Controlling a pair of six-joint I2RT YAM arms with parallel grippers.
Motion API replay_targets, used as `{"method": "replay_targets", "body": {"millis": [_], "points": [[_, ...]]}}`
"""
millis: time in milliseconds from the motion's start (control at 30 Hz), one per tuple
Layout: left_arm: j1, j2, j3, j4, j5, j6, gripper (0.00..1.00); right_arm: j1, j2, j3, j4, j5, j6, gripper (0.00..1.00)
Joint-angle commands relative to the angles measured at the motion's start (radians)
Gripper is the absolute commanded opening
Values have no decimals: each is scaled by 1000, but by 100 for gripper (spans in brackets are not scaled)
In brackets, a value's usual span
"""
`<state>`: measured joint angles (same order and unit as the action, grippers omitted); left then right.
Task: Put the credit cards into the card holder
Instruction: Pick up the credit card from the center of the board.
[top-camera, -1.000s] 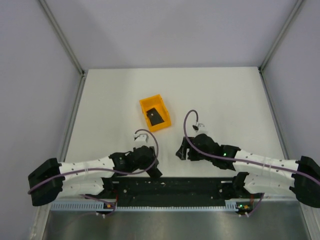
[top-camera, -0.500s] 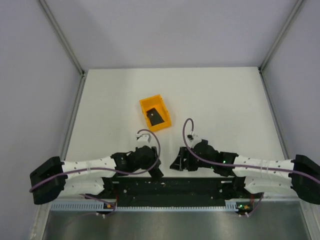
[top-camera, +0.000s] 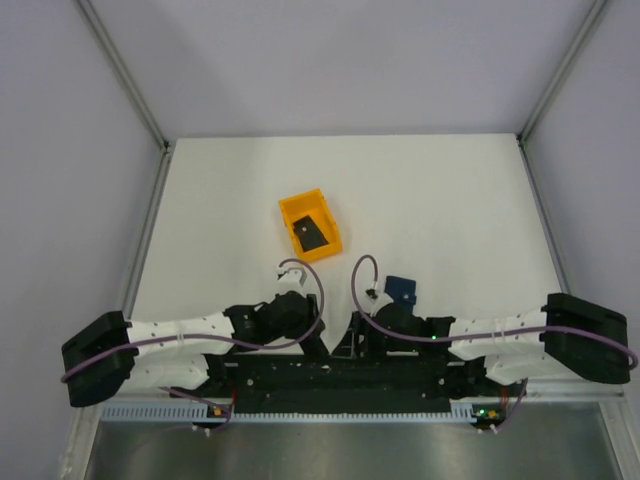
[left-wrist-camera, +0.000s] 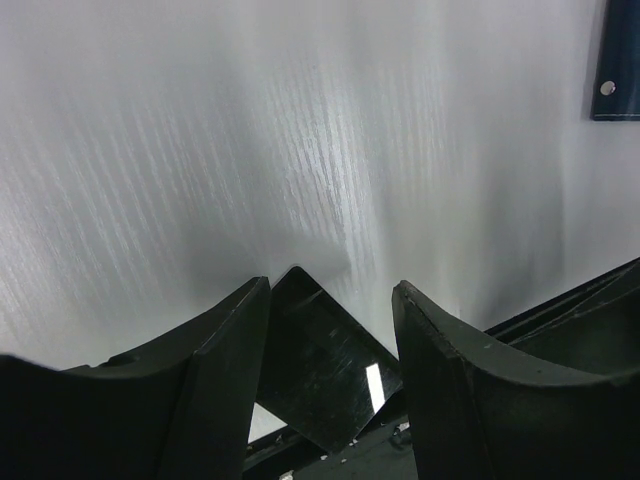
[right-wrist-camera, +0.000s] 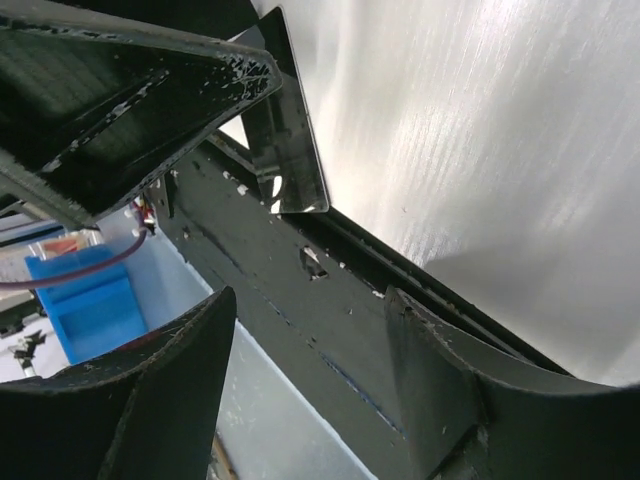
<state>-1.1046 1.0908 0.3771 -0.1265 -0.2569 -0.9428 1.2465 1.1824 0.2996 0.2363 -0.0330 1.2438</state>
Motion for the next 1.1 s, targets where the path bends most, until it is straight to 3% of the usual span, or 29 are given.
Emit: {"method": "replay_targets", "body": {"millis": [0, 433, 867, 1000, 1067], "points": [[-8, 1, -27, -42, 38, 16, 59, 45, 74, -2, 138, 54, 74, 61], [-8, -3, -43, -41, 44, 19, 59, 103, 269, 18, 288, 137, 160, 57], [-8, 1, -44, -36, 48, 18, 58, 114, 421, 7, 434, 154, 227, 44], [-8, 3, -44, -38, 50, 18, 58, 113, 450, -8, 469, 169, 243, 34], [-8, 3, -44, -38, 48, 18, 58, 113, 459, -10, 486, 176, 238, 19]]}}
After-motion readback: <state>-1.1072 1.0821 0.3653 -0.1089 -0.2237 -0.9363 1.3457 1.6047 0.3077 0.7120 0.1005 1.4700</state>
